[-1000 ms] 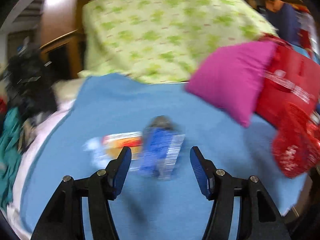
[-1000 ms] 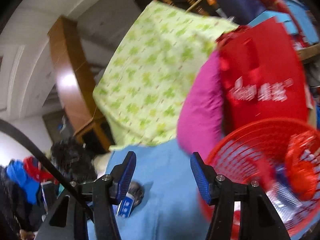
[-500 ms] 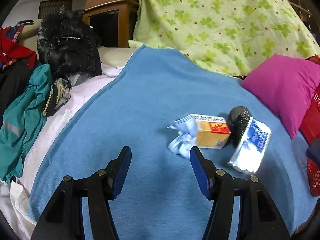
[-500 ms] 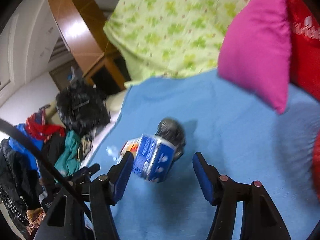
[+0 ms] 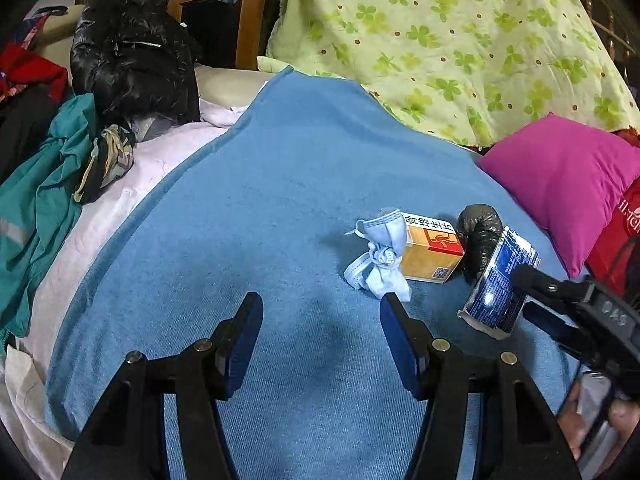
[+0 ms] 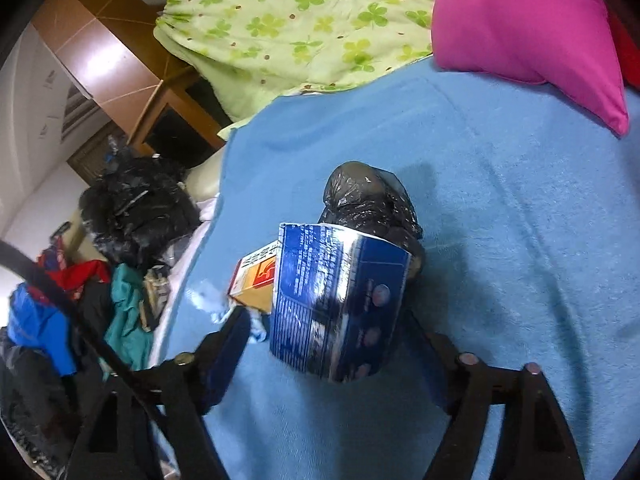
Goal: Collect trash
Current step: 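Grasp the blue medicine box with the right tool, then grasp the light-blue face mask with the left tool while the right tool holds the box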
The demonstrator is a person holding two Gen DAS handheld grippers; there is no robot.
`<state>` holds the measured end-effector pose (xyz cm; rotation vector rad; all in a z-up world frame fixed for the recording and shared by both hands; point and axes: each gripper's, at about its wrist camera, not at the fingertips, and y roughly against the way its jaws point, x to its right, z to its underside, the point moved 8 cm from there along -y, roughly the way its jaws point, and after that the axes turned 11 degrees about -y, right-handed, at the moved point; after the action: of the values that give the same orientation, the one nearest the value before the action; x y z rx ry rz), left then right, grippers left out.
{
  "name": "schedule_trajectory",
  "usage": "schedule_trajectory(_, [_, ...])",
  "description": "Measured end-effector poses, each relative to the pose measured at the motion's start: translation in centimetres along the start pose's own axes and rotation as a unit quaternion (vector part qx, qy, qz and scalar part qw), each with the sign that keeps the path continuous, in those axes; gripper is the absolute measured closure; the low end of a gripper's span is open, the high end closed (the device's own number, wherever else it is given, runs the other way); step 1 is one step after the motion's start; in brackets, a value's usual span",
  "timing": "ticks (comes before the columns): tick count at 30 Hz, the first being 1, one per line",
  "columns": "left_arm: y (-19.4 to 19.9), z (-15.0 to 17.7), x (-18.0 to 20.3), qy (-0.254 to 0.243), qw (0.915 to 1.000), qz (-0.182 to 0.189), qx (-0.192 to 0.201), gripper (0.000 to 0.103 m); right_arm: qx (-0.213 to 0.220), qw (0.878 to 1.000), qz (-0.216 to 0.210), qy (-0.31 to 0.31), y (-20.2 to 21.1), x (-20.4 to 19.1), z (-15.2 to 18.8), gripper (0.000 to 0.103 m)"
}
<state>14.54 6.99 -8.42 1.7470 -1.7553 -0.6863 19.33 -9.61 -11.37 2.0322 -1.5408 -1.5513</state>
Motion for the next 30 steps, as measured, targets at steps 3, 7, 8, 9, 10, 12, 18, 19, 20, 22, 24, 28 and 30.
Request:
schedule_trajectory(3, [0.0, -0.2, -0.2, 0.005, 1.0000, 0.000, 0.001, 0.041, -0.006, 1.000, 0.013, 0.008, -1.2, -0.2, 0.2, 0.016])
schedule_trajectory(7, [-0.3, -0.2, 0.1, 0.002, 1.0000, 0.000, -0.003, 0.041, -0.026, 0.999, 0.005, -0.020, -2.6, 0.6, 0.2, 0.016])
schedule_trajectory(8, [-0.3, -0.1, 0.2, 0.000, 1.0000, 0.000, -0.004, 0.041, -0.025, 0.999, 0.004, -0.024, -2.6, 0.8, 0.1, 0.016])
schedule_trajectory(9, [-0.3, -0.1, 0.3, -0.002, 1.0000, 0.000, -0.005, 0.041, -0.022, 0.999, 0.003, -0.024, -2.6, 0.9, 0.0, 0.016])
schedule_trajectory(10, [-0.4, 0.0, 0.4, -0.004, 1.0000, -0.002, -0.006, 0.041, -0.017, 1.000, 0.007, -0.019, -2.5, 0.9, -0.1, 0.017])
schedule_trajectory(12, [-0.5, 0.1, 0.4, -0.006, 0.9999, -0.002, -0.009, 0.041, -0.011, 1.000, 0.011, 0.001, -2.2, 0.6, -0.1, 0.031])
schedule_trajectory(18, [-0.8, 0.0, 1.0, -0.011, 0.9999, -0.005, -0.009, 0.041, -0.003, 0.999, 0.015, 0.035, -0.7, -0.2, 0.4, 0.047])
schedule_trajectory(19, [-0.9, -0.1, 1.2, -0.015, 0.9998, -0.005, -0.007, 0.041, -0.003, 0.999, 0.013, 0.035, -0.4, -0.3, 0.4, 0.047])
schedule_trajectory(20, [-1.0, -0.2, 1.3, -0.019, 0.9998, -0.004, -0.006, 0.041, -0.004, 0.999, 0.010, 0.036, 0.0, -0.3, 0.5, 0.048])
schedule_trajectory(22, [-1.3, -0.7, 1.7, -0.026, 0.9997, 0.002, -0.001, 0.041, 0.002, 0.999, 0.010, 0.043, 1.3, -0.1, 0.4, 0.048])
schedule_trajectory(24, [-1.6, -1.1, 2.0, -0.027, 0.9996, 0.011, 0.002, 0.040, 0.016, 0.999, 0.009, 0.049, 2.9, 0.1, -0.1, 0.048])
schedule_trajectory(28, [-2.5, -1.7, 2.7, -0.021, 0.9994, 0.026, 0.001, 0.037, 0.050, 0.996, 0.026, 0.063, 6.2, 1.4, -1.4, 0.048])
schedule_trajectory(30, [-2.9, -2.0, 3.1, -0.025, 0.9995, 0.020, 0.000, 0.037, 0.063, 0.994, 0.044, 0.074, 7.3, 2.0, -2.1, 0.048])
